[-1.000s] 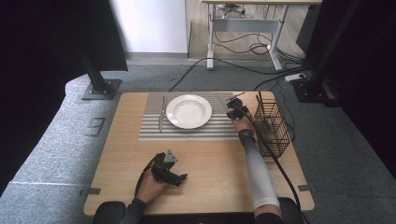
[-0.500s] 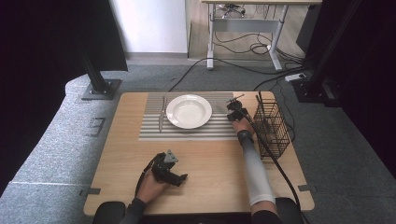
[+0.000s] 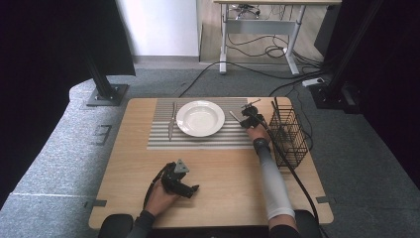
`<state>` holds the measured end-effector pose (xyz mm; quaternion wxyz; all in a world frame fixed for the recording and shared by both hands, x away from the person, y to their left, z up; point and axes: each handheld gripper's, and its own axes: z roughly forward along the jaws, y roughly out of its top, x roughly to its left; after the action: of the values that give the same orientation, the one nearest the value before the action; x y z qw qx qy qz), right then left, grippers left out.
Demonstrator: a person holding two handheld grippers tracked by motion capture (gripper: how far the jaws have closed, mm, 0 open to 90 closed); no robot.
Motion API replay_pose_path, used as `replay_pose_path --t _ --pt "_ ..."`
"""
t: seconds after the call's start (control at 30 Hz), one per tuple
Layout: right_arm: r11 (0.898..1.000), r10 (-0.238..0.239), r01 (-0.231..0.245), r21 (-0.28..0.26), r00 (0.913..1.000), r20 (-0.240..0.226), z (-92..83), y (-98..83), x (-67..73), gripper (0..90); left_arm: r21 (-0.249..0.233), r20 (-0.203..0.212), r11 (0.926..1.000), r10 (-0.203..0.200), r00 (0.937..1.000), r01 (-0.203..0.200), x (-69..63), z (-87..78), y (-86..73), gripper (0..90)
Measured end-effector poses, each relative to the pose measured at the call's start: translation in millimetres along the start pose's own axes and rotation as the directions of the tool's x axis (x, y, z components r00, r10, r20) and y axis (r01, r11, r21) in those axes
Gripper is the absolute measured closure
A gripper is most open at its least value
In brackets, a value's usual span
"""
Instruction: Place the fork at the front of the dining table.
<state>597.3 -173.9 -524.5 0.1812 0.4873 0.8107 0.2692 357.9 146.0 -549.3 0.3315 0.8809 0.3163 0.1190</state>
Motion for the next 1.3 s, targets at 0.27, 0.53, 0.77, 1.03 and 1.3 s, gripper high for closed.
replay_pose_path --t 0.27,0.53,0.77,1.03,1.3 --pt "0.999 -0.003 0.003 0.032 1.0 0.007 -3.7 -6.9 -1.0 69.7 0.0 0.0 1.0 -0.001 1.0 0.001 -0.2 0.2 0.2 0.3" --pt "1.0 0.01 -0.008 0.028 0.9974 -0.072 -4.8 -12.3 4.8 74.9 0.001 0.0 1.0 -0.001 1.0 0.001 -0.3 0.3 0.4 0.3" --pt "0.999 -0.043 0.043 -0.003 0.9847 -0.169 -5.0 -10.8 29.1 71.1 0.0 0.0 1.0 -0.002 1.0 0.002 -0.8 0.6 0.7 0.3" --pt "0.996 -0.082 0.075 -0.05 0.9851 -0.152 -40.0 -13.3 35.9 54.7 -0.001 0.0 1.0 0.0 1.0 0.0 -1.0 0.6 0.7 0.5" --pt "0.994 -0.104 0.096 -0.054 0.9817 -0.159 -69.9 -35.7 44.5 55.2 -0.005 0.0 1.0 -0.002 1.0 0.002 -1.6 0.7 0.6 0.9"
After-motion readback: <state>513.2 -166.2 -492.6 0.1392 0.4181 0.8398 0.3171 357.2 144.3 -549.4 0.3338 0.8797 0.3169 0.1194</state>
